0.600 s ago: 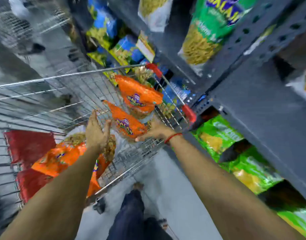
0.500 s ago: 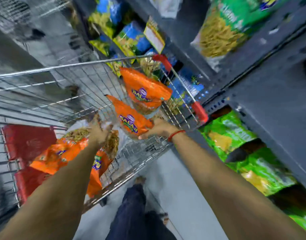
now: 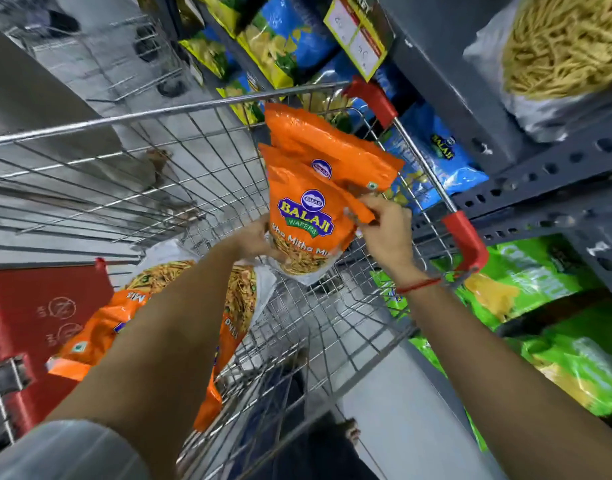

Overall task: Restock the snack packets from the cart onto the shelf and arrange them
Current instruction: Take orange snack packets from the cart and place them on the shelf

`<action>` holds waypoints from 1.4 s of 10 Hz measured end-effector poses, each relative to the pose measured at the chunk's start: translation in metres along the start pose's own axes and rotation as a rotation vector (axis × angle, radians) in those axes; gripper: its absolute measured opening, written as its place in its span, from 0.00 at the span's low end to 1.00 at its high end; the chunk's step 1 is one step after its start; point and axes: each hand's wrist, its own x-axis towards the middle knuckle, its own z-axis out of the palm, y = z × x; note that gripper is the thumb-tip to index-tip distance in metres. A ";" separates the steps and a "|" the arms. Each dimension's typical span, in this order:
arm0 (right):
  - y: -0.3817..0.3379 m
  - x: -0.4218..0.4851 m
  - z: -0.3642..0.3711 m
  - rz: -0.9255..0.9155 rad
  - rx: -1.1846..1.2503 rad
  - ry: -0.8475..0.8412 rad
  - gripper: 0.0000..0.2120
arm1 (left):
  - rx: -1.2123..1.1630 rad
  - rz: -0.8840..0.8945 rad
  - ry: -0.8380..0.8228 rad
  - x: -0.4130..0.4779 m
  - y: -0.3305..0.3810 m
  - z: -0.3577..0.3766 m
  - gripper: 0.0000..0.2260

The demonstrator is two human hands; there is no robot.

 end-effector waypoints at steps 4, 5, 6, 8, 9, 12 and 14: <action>-0.084 -0.024 -0.054 -0.118 0.620 0.050 0.11 | -0.065 0.116 0.185 -0.050 0.033 0.027 0.30; -0.111 -0.033 -0.081 -0.215 0.609 0.073 0.12 | -0.021 0.161 0.232 -0.082 0.050 0.018 0.27; -0.152 -0.048 -0.113 -0.361 0.600 0.066 0.07 | -0.002 0.224 0.375 -0.119 0.068 0.005 0.26; -0.160 -0.092 -0.150 -0.383 0.610 -0.193 0.34 | -0.030 0.381 0.504 -0.205 0.132 0.006 0.13; -0.129 -0.117 -0.150 -0.334 0.438 -0.330 0.54 | -0.043 0.429 0.554 -0.239 0.161 0.014 0.28; -0.040 -0.205 -0.232 -0.391 0.431 0.120 0.43 | 0.231 0.622 0.445 -0.270 0.262 0.109 0.39; 0.039 -0.235 -0.309 -0.270 0.425 0.361 0.41 | 0.517 0.836 0.327 -0.254 0.348 0.200 0.40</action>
